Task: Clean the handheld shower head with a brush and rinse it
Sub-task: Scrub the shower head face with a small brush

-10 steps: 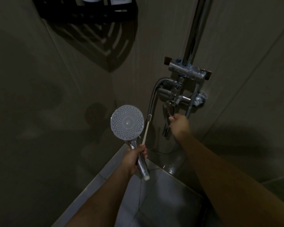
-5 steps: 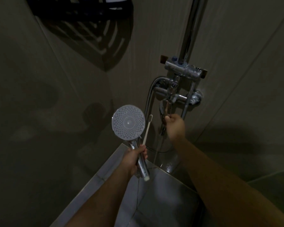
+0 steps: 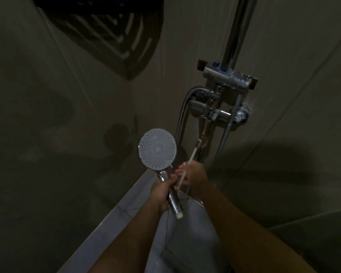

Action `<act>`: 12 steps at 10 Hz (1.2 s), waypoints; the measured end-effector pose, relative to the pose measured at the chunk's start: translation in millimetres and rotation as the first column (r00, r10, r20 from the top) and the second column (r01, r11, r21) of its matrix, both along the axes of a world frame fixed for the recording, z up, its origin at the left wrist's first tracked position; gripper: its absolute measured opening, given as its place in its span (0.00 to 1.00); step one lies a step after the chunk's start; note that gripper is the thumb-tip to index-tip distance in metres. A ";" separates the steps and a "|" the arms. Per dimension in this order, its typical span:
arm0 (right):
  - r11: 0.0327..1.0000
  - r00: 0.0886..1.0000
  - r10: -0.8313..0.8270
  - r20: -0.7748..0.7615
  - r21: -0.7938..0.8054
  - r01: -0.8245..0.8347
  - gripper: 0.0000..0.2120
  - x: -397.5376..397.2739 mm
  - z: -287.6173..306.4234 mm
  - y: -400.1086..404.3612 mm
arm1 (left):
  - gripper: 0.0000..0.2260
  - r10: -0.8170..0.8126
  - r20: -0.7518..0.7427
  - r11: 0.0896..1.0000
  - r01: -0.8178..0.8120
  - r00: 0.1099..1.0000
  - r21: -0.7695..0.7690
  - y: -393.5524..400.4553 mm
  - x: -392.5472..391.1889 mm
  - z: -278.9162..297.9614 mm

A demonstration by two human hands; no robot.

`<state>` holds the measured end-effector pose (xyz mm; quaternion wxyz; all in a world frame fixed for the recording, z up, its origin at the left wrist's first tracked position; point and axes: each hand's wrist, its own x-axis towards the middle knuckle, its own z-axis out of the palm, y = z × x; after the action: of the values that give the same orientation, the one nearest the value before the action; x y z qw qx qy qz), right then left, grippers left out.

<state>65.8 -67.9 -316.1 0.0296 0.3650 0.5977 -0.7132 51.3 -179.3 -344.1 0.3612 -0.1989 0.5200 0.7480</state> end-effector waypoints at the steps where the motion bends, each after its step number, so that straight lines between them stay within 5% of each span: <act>1: 0.918 0.964 0.151 0.220 0.331 -0.219 0.16 14.3 -6.9 11.8 | 0.04 0.045 0.016 0.996 -0.044 0.999 -0.077 -9.4 -9.3 -11.3; 2: 0.647 0.791 0.359 0.495 0.479 -0.593 0.18 28.2 -22.4 22.2 | 0.04 0.042 0.019 0.995 -0.040 0.999 -0.095 -16.3 -15.5 -15.0; 4: 0.950 0.921 0.108 0.374 0.234 -0.206 0.10 20.8 -43.3 45.9 | 0.07 0.016 -0.006 0.995 -0.017 1.000 -0.101 -15.2 -18.2 -13.0; 5: 0.976 0.929 0.041 0.368 0.184 -0.116 0.13 6.9 -46.1 50.9 | 0.07 0.002 -0.003 0.992 -0.003 1.000 -0.127 -14.3 -21.4 -15.2; 9: 0.965 0.918 -0.026 0.396 0.251 -0.081 0.16 5.2 -30.0 59.7 | 0.06 -0.003 0.002 0.989 0.003 1.000 -0.147 -8.1 -31.2 -11.1; 12: 0.840 0.853 0.113 0.510 0.410 -0.356 0.17 -2.4 -22.9 50.4 | 0.06 -0.020 0.001 0.991 0.020 1.000 -0.136 -13.0 -31.9 -6.1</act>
<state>63.5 -17.5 -339.0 0.1685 0.4422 0.7747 -0.4194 19.4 -192.3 -350.2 0.3543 -0.2177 0.5717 0.7072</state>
